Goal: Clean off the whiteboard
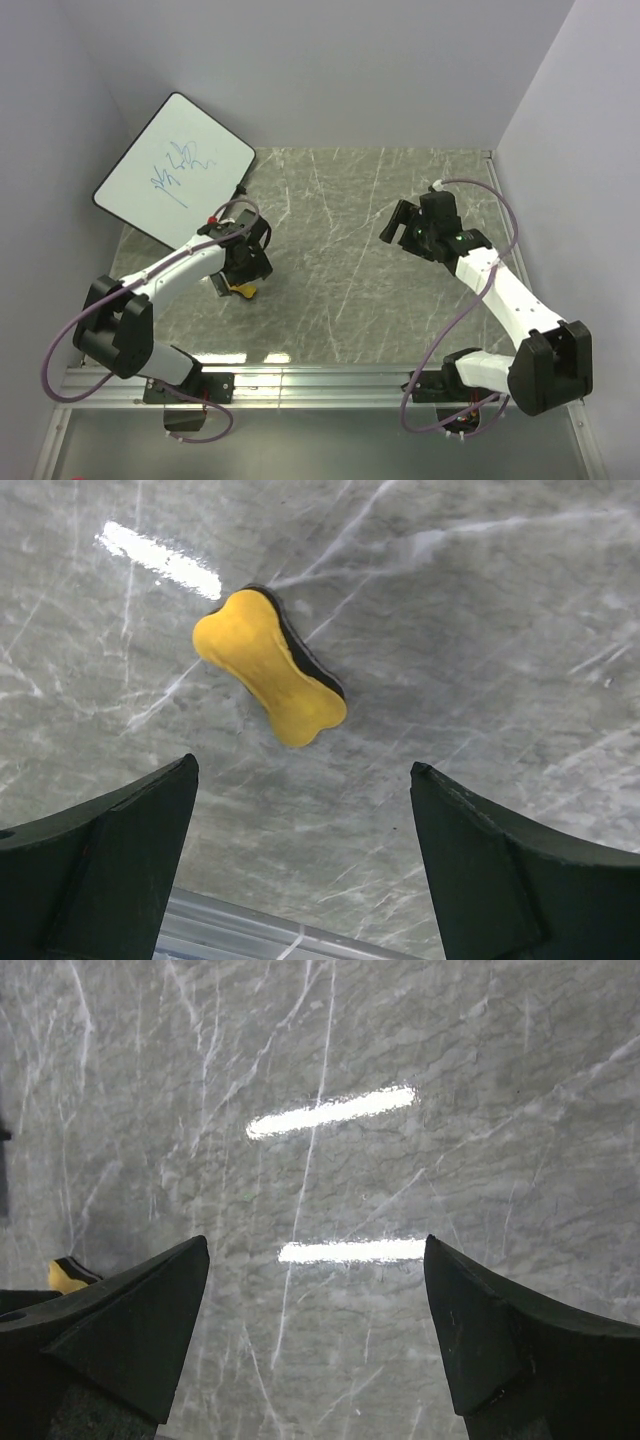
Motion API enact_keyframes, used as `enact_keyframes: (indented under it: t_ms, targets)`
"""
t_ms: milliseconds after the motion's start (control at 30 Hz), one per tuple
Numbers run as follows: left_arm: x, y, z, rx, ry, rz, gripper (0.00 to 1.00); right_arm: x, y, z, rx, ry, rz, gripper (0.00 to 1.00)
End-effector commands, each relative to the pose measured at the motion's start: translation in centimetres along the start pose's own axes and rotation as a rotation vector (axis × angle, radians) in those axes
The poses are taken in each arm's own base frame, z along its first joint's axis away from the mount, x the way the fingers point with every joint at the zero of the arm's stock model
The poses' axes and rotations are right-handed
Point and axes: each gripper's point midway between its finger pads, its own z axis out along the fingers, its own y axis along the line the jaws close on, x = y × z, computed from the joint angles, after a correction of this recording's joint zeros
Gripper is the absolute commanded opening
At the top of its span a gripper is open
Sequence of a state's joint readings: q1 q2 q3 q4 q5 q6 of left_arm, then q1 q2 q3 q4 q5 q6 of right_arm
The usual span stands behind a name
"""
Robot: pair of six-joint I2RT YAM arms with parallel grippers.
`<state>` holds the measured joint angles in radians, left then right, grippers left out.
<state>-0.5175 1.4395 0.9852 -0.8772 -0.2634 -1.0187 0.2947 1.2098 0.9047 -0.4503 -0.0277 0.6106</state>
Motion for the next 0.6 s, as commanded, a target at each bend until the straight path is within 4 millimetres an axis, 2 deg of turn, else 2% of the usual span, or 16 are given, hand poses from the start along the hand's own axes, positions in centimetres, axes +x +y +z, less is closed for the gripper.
enact_keyframes:
  t_ms: [0, 67, 100, 167, 200, 233, 267, 300, 333, 367, 400, 433, 467, 500, 533, 567]
  targets:
    - [-1.3, 0.0, -0.9, 0.006, -0.062, -0.074, 0.92, -0.6, 1.0, -0.7, -0.027, 0.007, -0.036, 0.94]
    - [-2.8, -0.1, -2.8, 0.034, -0.123, -0.077, 0.92, -0.6, 1.6, -0.8, -0.048, 0.013, -0.045, 0.94]
    - [-4.2, 0.1, -4.2, 0.06, -0.175, -0.095, 0.93, -0.7, 2.7, -1.2, -0.096, 0.021, -0.073, 0.93]
    - [-6.0, -0.1, -6.7, 0.138, -0.219, -0.085, 0.97, 0.4, 5.6, -1.6, -0.188, 0.06, -0.161, 0.93]
    - [-7.4, 0.9, -7.0, 0.142, -0.235, -0.119, 0.98, -0.3, 8.2, -2.5, -0.256, 0.053, -0.235, 0.93]
    - [-7.8, 1.1, -7.5, 0.174, -0.221, -0.104, 0.99, 2.0, 10.6, -2.0, -0.291, 0.124, -0.318, 0.93]
    - [-8.5, 1.9, -8.0, 0.181, -0.231, -0.122, 0.99, 3.1, 11.6, -2.1, -0.293, 0.176, -0.368, 0.93]
    - [-9.7, 3.4, -7.9, 0.156, -0.244, -0.168, 0.99, 2.3, 14.8, -3.2, -0.347, 0.156, -0.439, 0.93]
    - [-10.6, 4.1, -8.3, 0.139, -0.27, -0.159, 0.99, 2.8, 16.1, -3.1, -0.35, 0.172, -0.481, 0.93]
    - [-11.2, 5.0, -8.3, 0.109, -0.285, -0.169, 0.99, 6.1, 17.5, -2.0, -0.347, 0.268, -0.55, 0.93]
    - [-12.0, 6.1, -8.4, 0.079, -0.297, -0.186, 0.99, 5.7, 19.8, -2.5, -0.384, 0.251, -0.576, 0.93]
    - [-12.4, 6.8, -8.3, 0.053, -0.299, -0.178, 0.99, 7.3, 20.5, -1.0, -0.373, 0.3, -0.599, 0.93]
    - [-12.5, 7.3, -8.0, 0.03, -0.288, -0.187, 1.0, 9.2, 22.0, -1.3, -0.41, 0.331, -0.637, 0.93]
    - [-12.9, 8.6, -7.8, 0.003, -0.28, -0.225, 0.99, 9.4, 23.7, -1.4, -0.441, 0.329, -0.651, 0.92]
    - [-12.9, 8.9, -7.6, 0.011, -0.264, -0.241, 0.99, 11.2, 24.1, 0.1, -0.422, 0.367, -0.682, 0.92]
    - [-13.1, 9.5, -7.7, 0.019, -0.269, -0.263, 0.99, 12.4, 24.4, 0.4, -0.415, 0.395, -0.712, 0.92]
